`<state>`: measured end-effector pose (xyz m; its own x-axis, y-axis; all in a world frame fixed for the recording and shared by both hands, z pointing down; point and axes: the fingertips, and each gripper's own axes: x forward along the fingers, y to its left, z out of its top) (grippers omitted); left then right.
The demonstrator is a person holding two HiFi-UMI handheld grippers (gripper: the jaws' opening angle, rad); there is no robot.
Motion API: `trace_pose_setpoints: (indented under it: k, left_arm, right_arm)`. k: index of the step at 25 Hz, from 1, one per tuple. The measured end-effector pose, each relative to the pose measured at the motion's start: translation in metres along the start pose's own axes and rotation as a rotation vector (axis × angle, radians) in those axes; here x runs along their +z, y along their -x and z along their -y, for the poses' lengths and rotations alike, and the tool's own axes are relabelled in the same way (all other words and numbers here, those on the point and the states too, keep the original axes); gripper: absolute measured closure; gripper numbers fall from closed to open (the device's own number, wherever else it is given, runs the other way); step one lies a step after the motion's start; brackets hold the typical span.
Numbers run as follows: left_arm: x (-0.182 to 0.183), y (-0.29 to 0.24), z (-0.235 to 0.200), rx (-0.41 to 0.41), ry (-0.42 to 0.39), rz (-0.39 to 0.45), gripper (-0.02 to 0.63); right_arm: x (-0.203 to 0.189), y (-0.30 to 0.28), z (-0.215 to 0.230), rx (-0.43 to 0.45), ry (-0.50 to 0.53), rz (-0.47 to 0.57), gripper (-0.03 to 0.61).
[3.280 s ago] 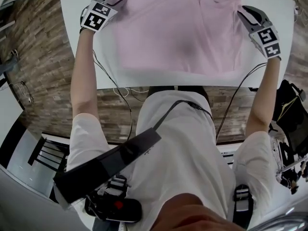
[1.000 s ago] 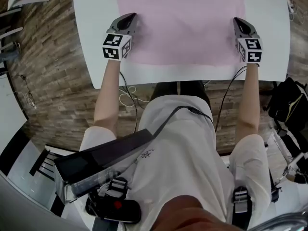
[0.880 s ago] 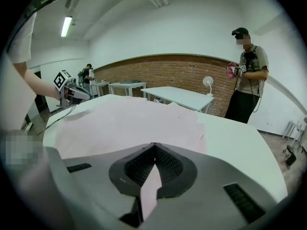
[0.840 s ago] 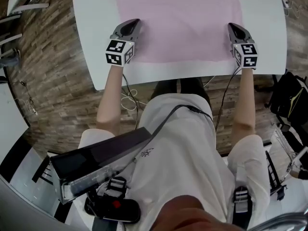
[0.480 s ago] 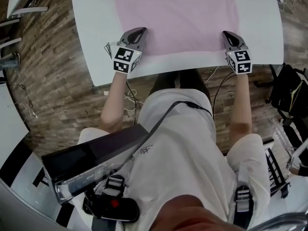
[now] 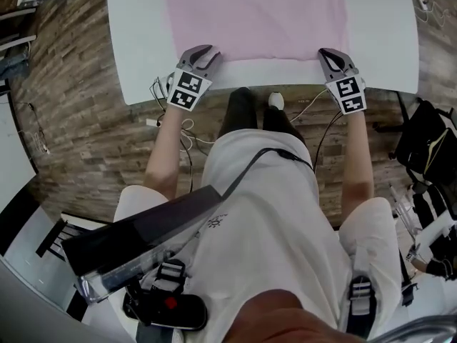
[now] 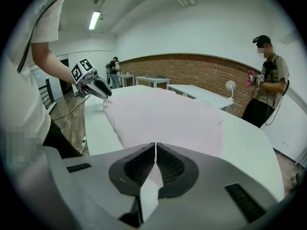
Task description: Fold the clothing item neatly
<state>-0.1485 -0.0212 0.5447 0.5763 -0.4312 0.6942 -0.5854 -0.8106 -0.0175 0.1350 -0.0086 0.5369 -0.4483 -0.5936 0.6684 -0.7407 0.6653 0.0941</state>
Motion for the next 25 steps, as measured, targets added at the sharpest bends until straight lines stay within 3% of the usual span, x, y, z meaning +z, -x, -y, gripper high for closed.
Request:
trace_pose_setpoints:
  k: [2, 7, 19, 22, 25]
  left_arm:
    - [-0.005, 0.001, 0.007, 0.018, 0.018, -0.010, 0.515]
    - [-0.006, 0.008, 0.016, 0.089, 0.156, 0.036, 0.515]
    - [0.001, 0.056, 0.045, 0.229, 0.230, 0.086, 0.520]
    - [-0.003, 0.058, 0.051, 0.246, 0.244, 0.084, 0.607]
    - [-0.001, 0.060, 0.053, 0.255, 0.244, 0.082, 0.611]
  right_arm:
    - [0.000, 0.005, -0.003, 0.023, 0.021, 0.012, 0.577]
    - [-0.007, 0.018, -0.004, 0.057, 0.051, 0.039, 0.577]
    - [-0.004, 0.043, -0.019, 0.075, 0.081, 0.109, 0.577]
    - [-0.010, 0.047, -0.018, 0.084, 0.079, 0.105, 0.577]
    - [-0.016, 0.049, -0.015, 0.084, 0.074, 0.100, 0.577]
